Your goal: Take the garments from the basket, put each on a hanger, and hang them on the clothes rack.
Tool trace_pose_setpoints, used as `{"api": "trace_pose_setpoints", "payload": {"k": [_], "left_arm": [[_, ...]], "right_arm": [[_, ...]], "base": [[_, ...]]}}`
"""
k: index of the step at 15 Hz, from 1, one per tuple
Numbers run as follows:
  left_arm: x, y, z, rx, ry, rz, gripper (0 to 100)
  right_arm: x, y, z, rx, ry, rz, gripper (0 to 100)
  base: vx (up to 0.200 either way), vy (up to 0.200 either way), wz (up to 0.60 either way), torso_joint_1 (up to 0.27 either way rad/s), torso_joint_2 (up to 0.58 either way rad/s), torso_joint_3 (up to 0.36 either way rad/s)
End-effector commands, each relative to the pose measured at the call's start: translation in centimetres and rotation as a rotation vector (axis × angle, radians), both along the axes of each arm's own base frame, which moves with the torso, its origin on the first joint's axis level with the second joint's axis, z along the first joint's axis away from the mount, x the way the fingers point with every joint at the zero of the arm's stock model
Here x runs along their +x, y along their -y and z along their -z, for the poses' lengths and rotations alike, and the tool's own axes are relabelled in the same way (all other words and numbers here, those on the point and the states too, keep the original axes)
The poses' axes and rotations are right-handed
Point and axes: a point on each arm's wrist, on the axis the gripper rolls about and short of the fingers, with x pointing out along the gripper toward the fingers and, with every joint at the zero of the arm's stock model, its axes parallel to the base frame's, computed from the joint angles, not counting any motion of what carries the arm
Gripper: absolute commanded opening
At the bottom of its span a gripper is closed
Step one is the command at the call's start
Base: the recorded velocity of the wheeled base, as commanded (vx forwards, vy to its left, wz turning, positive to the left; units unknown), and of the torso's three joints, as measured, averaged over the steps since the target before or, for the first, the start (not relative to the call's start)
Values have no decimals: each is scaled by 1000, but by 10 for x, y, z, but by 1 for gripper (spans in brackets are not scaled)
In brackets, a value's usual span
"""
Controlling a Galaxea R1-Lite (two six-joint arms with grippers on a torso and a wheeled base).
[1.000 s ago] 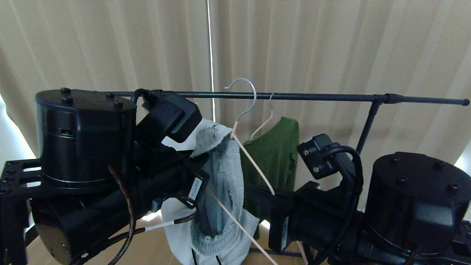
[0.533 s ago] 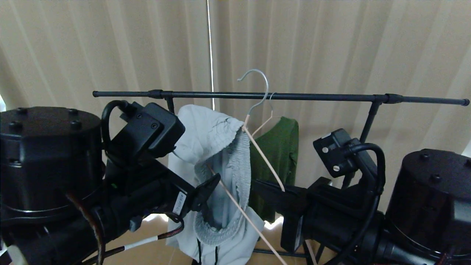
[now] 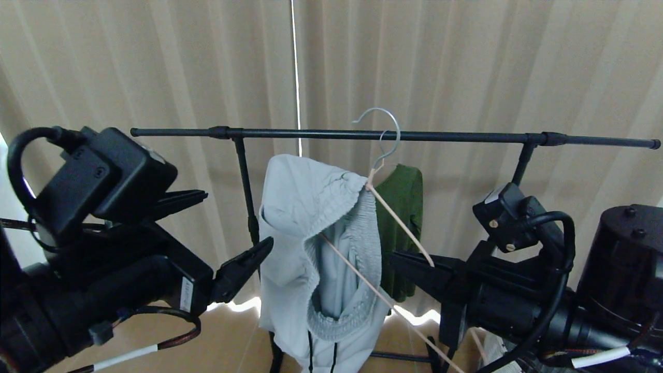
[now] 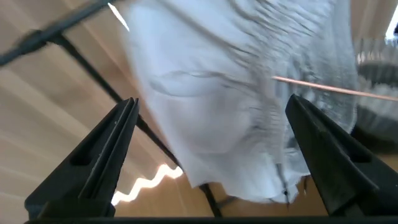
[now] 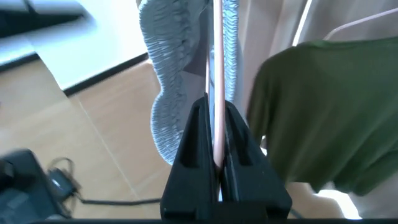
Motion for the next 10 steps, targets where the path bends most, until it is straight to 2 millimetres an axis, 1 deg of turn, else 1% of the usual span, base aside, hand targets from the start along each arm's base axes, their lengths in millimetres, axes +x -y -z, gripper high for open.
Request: {"api": "trace_pose_setpoints", "payload": {"k": [1,2,4,5,6,8,10], "left_arm": [[-1,-16,-8,-35,31,15,100],[4,-23,-9,10,58,56,100],[12,-29,-10,87,112,113,100],[21,-28,-7,145,143,152,100],[23,-28,-6,161,151,164,100],[43,-17,2,237,209,294,100],[63,-5,3,298,240,329,100]], "right_arm": [[7,14,0,-10,12,12,0],[9,20,0,-25,28,-14,0],[7,23,1,-45,47,-65,0],[5,24,0,-42,52,-103,0],[4,23,1,-44,50,-114,0],[4,22,3,-42,44,-178,0],[3,22,3,-34,37,-224,0]], "base": [[0,0,0,0,0,0],[0,0,0,0,0,0],[0,0,0,0,0,0],[0,0,0,0,0,0],[0,0,0,0,0,0],[0,0,0,0,0,0],[0,0,0,0,0,0]]}}
